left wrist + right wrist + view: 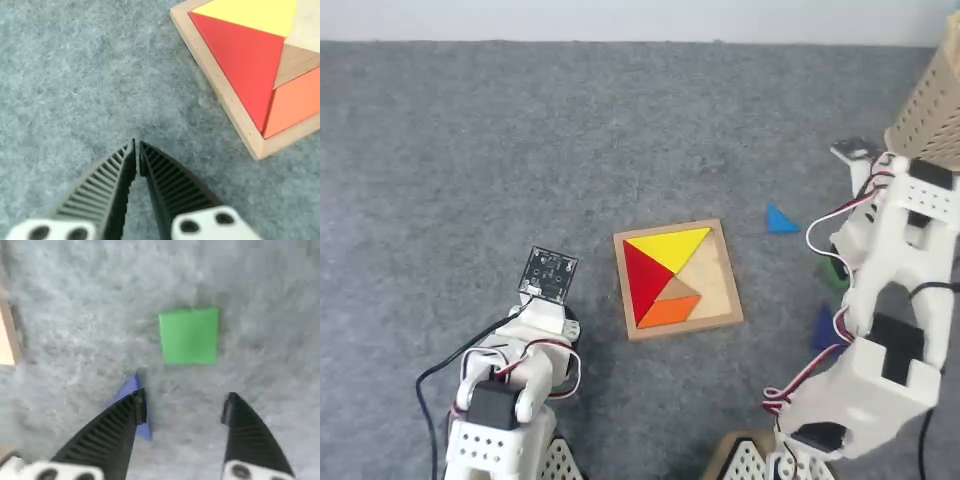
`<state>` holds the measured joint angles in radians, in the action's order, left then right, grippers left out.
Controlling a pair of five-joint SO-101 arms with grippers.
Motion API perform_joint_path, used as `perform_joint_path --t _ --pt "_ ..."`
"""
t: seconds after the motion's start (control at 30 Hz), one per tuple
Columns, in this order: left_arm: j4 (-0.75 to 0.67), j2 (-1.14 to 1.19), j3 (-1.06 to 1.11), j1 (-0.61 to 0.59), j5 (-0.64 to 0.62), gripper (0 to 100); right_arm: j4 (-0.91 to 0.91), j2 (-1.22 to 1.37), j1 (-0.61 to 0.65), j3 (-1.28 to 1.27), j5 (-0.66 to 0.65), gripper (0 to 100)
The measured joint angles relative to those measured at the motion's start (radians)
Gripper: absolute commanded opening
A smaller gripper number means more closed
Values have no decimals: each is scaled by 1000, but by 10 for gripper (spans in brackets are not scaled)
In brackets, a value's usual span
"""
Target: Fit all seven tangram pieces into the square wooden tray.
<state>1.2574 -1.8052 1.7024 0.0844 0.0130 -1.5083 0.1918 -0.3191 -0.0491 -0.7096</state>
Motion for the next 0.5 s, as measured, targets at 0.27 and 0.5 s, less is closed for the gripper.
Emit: perform_joint_path --t 0.27,0.5 --pt "0 0 0 0 0 12 11 212 12 121 -87 279" --pt "0 0 0 0 0 12 43 365 15 163 -123 275"
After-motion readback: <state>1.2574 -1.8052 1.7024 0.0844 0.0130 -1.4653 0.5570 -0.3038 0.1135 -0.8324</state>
